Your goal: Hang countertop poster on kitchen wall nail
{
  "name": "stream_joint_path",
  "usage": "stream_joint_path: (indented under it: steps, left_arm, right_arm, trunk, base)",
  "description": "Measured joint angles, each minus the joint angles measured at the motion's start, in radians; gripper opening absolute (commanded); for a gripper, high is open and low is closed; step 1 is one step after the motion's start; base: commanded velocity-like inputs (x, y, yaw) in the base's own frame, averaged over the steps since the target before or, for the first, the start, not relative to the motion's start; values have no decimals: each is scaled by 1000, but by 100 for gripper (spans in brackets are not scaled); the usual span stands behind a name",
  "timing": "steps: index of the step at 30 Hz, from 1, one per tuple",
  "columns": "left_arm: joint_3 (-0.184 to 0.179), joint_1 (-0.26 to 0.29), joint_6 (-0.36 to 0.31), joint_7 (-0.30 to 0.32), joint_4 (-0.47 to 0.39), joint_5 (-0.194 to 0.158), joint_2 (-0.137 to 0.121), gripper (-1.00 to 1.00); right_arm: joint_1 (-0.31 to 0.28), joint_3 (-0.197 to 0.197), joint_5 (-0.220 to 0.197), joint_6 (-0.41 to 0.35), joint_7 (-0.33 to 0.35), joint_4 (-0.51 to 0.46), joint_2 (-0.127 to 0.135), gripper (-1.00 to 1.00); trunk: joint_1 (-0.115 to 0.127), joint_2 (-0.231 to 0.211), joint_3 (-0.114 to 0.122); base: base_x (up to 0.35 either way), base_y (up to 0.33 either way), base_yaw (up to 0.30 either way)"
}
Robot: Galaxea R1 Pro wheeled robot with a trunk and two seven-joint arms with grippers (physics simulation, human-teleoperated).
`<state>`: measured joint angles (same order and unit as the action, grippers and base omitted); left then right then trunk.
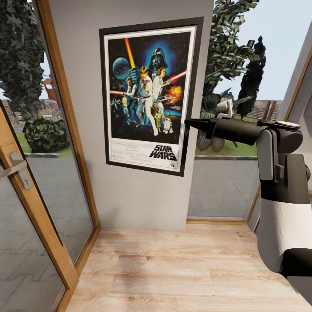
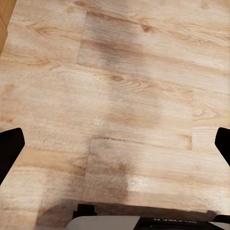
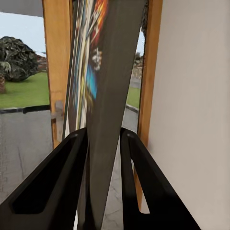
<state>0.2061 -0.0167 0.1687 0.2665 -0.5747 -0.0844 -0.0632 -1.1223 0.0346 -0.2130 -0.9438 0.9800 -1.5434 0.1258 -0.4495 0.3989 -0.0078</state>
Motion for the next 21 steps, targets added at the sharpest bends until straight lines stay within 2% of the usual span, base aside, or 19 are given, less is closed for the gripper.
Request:
stream_joint_path:
  steps: [10, 21]
  left_arm:
    - [0, 0, 0, 0, 0, 0, 0, 100]
    - [1, 0, 0, 0, -1, 0, 0, 100]
  right_arm:
    - [0, 0, 0, 0, 1, 0, 0, -100]
    - [-1, 0, -2, -4, 1, 0, -1, -100]
  trunk:
    - [0, 0, 0]
    - [0, 0, 0]
  base:
    - [145, 0, 0]
    - [63, 4, 0]
